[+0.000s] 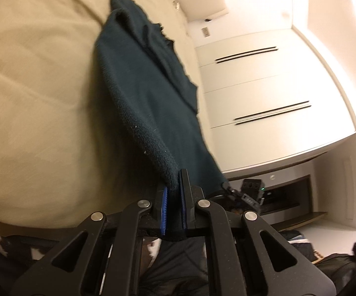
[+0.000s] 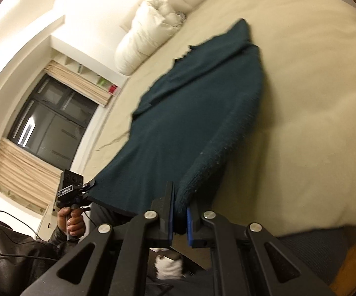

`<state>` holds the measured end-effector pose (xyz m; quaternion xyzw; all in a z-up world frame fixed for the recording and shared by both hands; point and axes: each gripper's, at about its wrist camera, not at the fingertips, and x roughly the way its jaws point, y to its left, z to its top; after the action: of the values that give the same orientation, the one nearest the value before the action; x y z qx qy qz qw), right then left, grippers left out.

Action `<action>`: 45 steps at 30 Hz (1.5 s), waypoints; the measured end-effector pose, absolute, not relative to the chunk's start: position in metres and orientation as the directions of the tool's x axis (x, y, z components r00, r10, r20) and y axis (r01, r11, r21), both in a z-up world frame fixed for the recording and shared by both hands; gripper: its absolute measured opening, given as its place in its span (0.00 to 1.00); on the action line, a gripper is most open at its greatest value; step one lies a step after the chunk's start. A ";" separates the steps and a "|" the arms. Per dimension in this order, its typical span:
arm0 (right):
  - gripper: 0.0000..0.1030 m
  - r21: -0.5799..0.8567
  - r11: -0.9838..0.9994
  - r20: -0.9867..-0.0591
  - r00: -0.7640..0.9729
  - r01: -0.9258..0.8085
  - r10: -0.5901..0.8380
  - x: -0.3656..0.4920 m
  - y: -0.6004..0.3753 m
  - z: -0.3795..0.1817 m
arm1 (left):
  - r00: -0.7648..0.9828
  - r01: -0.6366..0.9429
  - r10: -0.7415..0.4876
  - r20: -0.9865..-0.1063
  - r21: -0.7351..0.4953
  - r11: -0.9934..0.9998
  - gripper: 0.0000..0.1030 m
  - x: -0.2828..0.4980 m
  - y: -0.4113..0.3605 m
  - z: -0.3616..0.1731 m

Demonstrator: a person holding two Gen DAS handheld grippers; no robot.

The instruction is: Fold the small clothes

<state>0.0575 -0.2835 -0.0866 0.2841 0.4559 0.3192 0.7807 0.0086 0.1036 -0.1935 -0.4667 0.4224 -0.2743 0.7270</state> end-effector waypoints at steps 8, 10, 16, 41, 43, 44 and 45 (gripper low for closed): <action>0.08 0.794 0.559 -0.426 0.437 -0.238 0.792 0.110 -0.274 -0.072 | 0.539 0.000 -0.798 -0.270 -0.947 0.321 0.07 0.049 0.112 -0.187; 0.08 0.807 0.548 -0.410 0.459 -0.219 0.788 0.130 -0.275 -0.070 | 0.556 0.005 -0.792 -0.253 -0.952 0.307 0.07 0.070 0.114 -0.184; 0.08 0.836 0.524 -0.388 0.499 -0.163 0.775 0.196 -0.278 -0.067 | 0.593 0.030 -0.774 -0.222 -0.954 0.297 0.07 0.137 0.128 -0.168; 0.58 0.856 0.490 -0.475 0.623 0.164 0.621 0.452 -0.307 -0.153 | 0.691 -0.322 -0.599 -0.405 -0.914 0.248 0.07 0.449 0.215 -0.258; 0.71 0.853 0.503 -0.463 0.643 0.138 0.610 0.444 -0.312 -0.149 | 0.697 -0.318 -0.585 -0.416 -0.910 0.268 0.07 0.441 0.221 -0.256; 0.71 0.852 0.507 -0.462 0.648 0.133 0.606 0.441 -0.315 -0.147 | 0.697 -0.315 -0.583 -0.418 -0.909 0.274 0.07 0.438 0.221 -0.254; 0.72 0.855 0.503 -0.452 0.655 0.125 0.606 0.439 -0.319 -0.143 | 0.696 -0.304 -0.583 -0.420 -0.907 0.291 0.07 0.438 0.218 -0.252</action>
<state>0.4386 -0.3186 -0.1429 0.4740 0.3854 0.1547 0.7765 0.4384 0.2176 -0.2515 -0.5873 0.3773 -0.0982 0.7093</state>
